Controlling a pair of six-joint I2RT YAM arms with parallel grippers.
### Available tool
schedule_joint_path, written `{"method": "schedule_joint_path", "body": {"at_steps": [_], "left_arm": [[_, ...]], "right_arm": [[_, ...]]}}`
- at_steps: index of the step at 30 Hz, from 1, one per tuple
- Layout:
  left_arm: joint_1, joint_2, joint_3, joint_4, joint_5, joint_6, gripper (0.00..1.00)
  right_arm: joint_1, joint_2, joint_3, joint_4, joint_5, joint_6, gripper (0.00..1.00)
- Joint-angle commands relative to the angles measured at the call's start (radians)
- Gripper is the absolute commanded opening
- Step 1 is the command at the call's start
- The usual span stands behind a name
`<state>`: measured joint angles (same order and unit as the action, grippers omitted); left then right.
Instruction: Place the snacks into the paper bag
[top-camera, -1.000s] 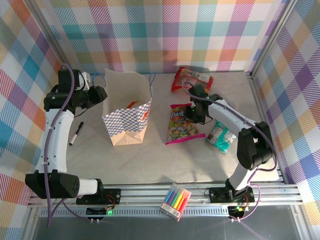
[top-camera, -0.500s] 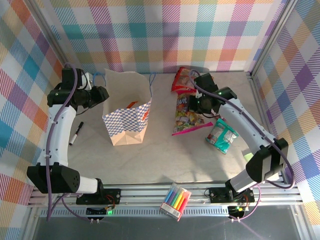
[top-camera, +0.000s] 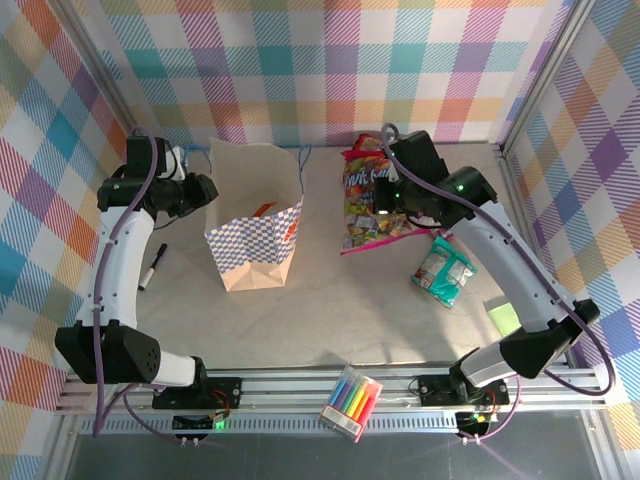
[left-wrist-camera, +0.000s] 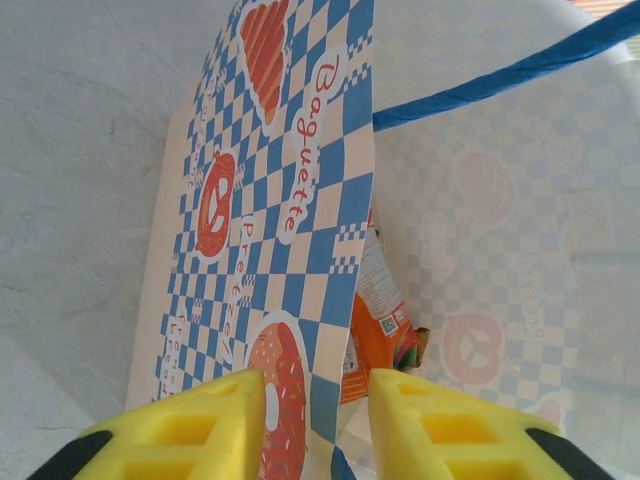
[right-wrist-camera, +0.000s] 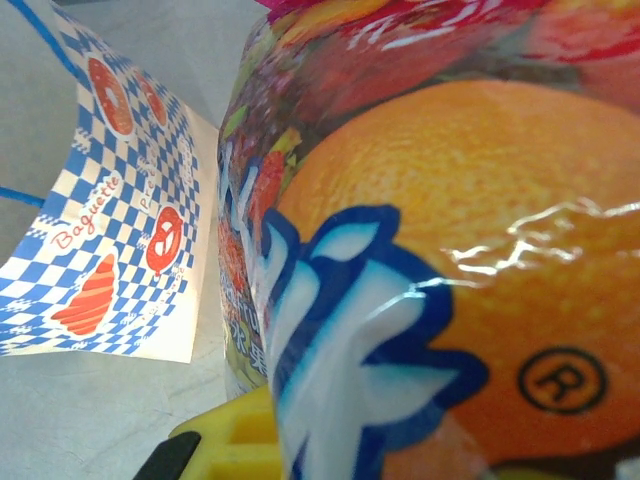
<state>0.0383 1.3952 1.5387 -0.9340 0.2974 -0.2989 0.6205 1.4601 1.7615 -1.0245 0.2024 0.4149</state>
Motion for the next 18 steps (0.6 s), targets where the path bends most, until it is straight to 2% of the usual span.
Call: {"method": "schedule_joint_path", "body": {"at_steps": [1,12,18], "left_arm": [[0.012,-0.006,-0.021,0.03,0.018,-0.001,0.31],[0.013,-0.009,-0.028,0.052,0.043,-0.011,0.24],[0.012,-0.016,-0.047,0.065,0.052,-0.012,0.23]], "right_arm": [[0.026,-0.075,0.073,0.067,0.068,-0.033,0.0],[0.102,-0.089,0.226,0.074,0.077,-0.078,0.0],[0.142,-0.062,0.312,0.082,0.082,-0.091,0.0]]}}
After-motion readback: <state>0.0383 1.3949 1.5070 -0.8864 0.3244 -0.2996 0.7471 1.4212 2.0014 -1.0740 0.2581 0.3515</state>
